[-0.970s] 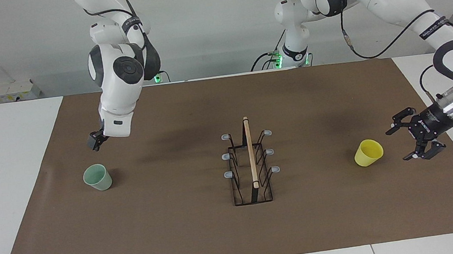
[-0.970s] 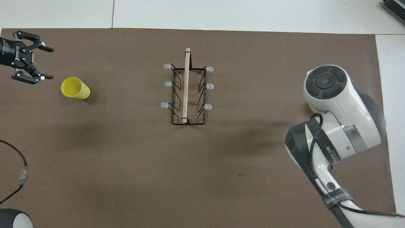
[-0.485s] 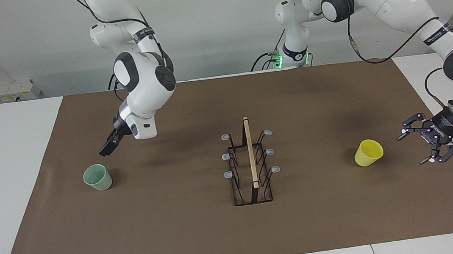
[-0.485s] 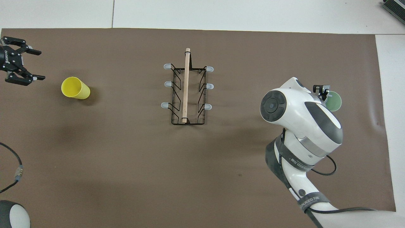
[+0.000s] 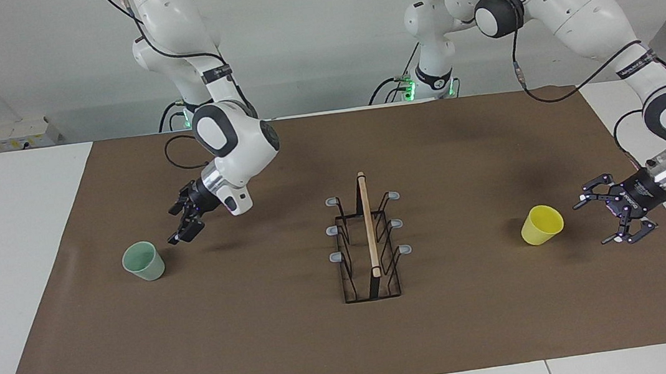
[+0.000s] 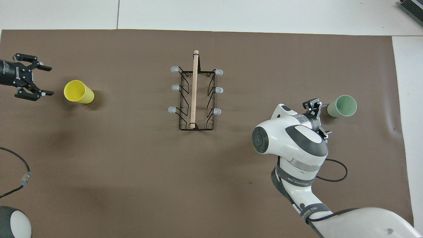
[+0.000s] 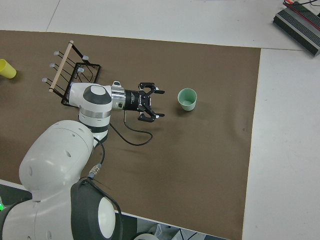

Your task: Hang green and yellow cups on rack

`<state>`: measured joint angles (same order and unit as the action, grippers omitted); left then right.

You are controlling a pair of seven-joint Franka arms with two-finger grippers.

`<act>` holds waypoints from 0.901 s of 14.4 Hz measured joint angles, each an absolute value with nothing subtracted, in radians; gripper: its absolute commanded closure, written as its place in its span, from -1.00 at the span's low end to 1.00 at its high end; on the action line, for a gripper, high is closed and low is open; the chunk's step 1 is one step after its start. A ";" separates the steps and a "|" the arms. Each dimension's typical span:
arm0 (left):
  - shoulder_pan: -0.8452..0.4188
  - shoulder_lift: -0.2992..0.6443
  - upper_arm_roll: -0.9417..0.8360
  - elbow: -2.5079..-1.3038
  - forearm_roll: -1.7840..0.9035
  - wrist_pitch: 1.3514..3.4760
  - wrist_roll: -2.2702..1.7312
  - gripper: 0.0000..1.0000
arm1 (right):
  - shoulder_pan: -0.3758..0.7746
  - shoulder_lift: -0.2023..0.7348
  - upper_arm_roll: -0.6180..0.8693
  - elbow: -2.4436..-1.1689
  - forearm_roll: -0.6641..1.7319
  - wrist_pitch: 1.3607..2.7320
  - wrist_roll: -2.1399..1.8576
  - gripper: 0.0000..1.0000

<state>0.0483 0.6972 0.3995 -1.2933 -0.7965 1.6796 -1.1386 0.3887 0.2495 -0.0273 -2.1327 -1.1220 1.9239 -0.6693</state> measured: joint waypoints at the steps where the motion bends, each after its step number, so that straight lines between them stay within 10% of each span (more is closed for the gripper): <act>1: 0.052 0.684 0.403 -1.331 -0.817 1.681 -1.098 -1.00 | 0.396 0.273 -0.027 -2.132 -1.145 1.924 -0.668 -1.00; 13: 0.007 0.516 0.399 -1.800 -1.173 1.932 -0.948 -1.00 | 0.307 0.333 -0.035 -2.161 -1.376 2.027 -0.563 -1.00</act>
